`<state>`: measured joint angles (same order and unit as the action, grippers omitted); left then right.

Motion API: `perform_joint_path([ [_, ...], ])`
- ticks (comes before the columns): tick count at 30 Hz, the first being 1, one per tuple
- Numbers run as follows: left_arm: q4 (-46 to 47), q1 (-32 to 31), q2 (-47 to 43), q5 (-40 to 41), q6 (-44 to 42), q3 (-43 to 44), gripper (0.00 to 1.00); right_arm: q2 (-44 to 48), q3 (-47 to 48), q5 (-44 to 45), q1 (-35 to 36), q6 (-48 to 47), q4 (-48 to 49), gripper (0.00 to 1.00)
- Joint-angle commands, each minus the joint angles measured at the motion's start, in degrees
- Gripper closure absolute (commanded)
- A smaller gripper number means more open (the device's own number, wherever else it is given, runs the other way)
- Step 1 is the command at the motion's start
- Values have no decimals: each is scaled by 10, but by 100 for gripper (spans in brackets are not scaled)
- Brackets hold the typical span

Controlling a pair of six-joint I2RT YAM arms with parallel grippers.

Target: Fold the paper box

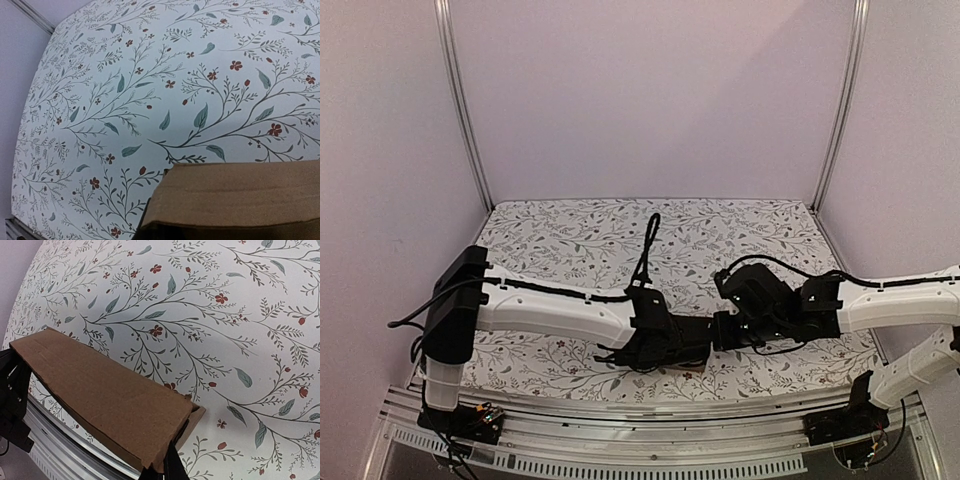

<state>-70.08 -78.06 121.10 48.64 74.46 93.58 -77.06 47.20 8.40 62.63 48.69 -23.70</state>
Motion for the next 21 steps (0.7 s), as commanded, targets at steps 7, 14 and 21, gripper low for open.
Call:
perform_joint_path([
  [7, 125, 6, 38, -171, -29, -27, 100, -5, -81, -27, 11, -9, 126, 100],
  [14, 127, 13, -9, -189, -46, -71, 100, 15, -80, -16, 12, -10, 94, 100],
  [21, 145, 25, -27, -205, -59, -94, 100, 41, -73, -11, 12, -23, 86, 82],
])
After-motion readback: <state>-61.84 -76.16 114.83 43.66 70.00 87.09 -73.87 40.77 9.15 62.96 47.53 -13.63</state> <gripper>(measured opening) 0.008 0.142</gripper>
